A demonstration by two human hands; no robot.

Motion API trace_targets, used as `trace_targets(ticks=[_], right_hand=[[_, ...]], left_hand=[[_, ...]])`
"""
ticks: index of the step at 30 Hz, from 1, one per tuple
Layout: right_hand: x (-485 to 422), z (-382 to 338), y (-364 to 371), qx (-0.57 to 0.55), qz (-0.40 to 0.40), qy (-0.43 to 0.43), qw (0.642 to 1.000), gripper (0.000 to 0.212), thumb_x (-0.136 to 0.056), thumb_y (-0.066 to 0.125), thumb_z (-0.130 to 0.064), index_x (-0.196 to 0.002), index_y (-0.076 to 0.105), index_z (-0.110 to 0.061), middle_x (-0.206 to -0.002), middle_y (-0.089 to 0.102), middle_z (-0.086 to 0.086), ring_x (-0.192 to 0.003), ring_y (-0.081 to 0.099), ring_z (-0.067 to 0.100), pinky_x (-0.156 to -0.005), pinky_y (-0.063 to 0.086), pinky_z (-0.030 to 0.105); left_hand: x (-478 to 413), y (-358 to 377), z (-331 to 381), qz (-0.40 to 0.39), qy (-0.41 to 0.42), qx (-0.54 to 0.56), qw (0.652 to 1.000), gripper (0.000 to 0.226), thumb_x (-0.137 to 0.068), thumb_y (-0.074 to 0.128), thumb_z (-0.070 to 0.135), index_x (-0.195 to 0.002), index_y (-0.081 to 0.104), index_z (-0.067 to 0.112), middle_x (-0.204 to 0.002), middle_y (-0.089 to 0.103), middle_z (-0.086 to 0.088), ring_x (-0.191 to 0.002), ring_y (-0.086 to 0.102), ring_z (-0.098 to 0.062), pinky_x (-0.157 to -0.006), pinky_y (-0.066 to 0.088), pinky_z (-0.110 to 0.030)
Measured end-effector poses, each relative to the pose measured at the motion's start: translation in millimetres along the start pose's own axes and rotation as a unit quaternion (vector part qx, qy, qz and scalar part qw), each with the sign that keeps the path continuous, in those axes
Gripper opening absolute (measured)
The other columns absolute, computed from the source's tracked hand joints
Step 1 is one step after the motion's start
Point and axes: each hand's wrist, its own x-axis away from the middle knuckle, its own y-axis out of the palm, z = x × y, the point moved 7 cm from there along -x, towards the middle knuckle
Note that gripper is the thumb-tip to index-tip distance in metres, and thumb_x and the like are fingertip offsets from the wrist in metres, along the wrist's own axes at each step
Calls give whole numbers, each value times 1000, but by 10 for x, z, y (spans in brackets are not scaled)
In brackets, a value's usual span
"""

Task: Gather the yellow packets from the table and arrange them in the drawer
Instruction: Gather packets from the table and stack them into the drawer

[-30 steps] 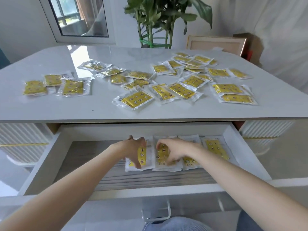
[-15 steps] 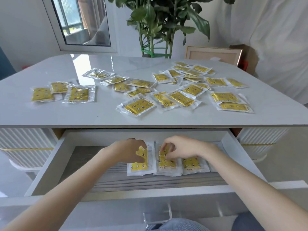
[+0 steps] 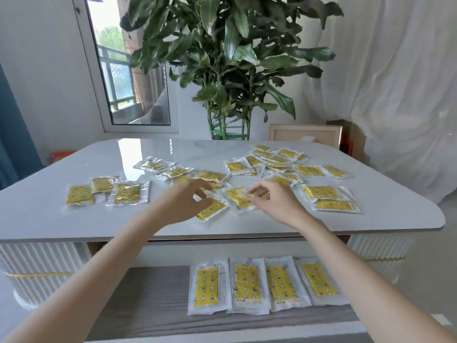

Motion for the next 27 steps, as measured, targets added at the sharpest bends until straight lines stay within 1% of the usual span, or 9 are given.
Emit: trace_targets(ticks=[2, 6, 9, 11, 12, 15, 19, 24, 27], right_hand=[[-120, 96, -7, 69, 10, 8, 998, 24, -91, 59, -30, -113, 64, -23, -116, 62, -5, -92, 58, 6, -78, 48, 26], [-302, 409, 106, 170, -53, 71, 981, 48, -95, 49, -38, -138, 48, -16, -144, 45, 3, -135, 37, 22, -105, 39, 39], [-405, 625, 157, 166, -47, 88, 981, 34, -97, 39, -31, -113, 65, -16, -131, 57, 5, -122, 47, 28, -90, 43, 37], [-427, 682, 139, 150, -21, 83, 985, 31, -95, 37, -26, -74, 60, -24, -101, 66, 2, -92, 53, 27, -65, 38, 31], [-431, 693, 116, 148, -11, 86, 985, 29, -94, 39, -27, -70, 56, -25, -91, 65, -1, -85, 53, 25, -61, 36, 31], [-489, 741, 101, 130, -22, 109, 985, 14, -86, 55, -41, -92, 63, -31, -101, 68, -6, -105, 55, 25, -76, 43, 32], [-612, 784, 108, 82, -55, 170, 980, 40, -68, 78, -42, -101, 58, -34, -131, 53, -9, -129, 41, 24, -103, 39, 39], [-706, 736, 101, 46, -81, 200, 975, 77, -63, 88, -28, -122, 38, -20, -116, 45, -2, -109, 47, 19, -88, 43, 32], [-792, 677, 31, -22, -66, 205, 976, 71, -69, 84, -18, -125, 41, -15, -117, 47, 0, -104, 49, 18, -79, 43, 29]], left_hand=[[-212, 117, -61, -3, -6, -24, 1000, 42, -90, 58, 36, -130, 51, 24, -123, 58, 0, -101, 60, -21, -85, 45, -27], [-502, 518, -212, -77, -50, -83, 992, 65, -86, 58, 50, -142, 37, 26, -144, 39, -10, -132, 38, -28, -106, 33, -35], [-595, 696, -300, -103, -80, -108, 985, 78, -81, 58, 61, -146, 28, 30, -152, 26, -7, -140, 23, -30, -111, 27, -43], [-647, 697, -348, -86, -90, -108, 986, 81, -79, 59, 62, -146, 26, 32, -153, 24, -4, -141, 21, -30, -111, 27, -48], [-675, 681, -382, -75, -94, -105, 987, 82, -77, 61, 62, -146, 26, 34, -153, 24, -3, -141, 21, -29, -111, 28, -49], [-737, 635, -476, -59, -99, -81, 990, 84, -72, 66, 62, -144, 30, 38, -150, 26, -2, -139, 22, -29, -111, 28, -47], [-781, 592, -580, -33, -106, -49, 993, 89, -63, 73, 63, -140, 33, 42, -147, 28, -4, -136, 21, -30, -111, 25, -43], [-763, 575, -690, -7, -125, -53, 991, 102, -52, 71, 74, -140, 28, 48, -142, 27, -7, -132, 24, -32, -111, 23, -43], [-760, 548, -748, 11, -126, -36, 991, 121, -28, 64, 88, -138, 31, 49, -134, 31, -8, -128, 31, -30, -111, 25, -40]])
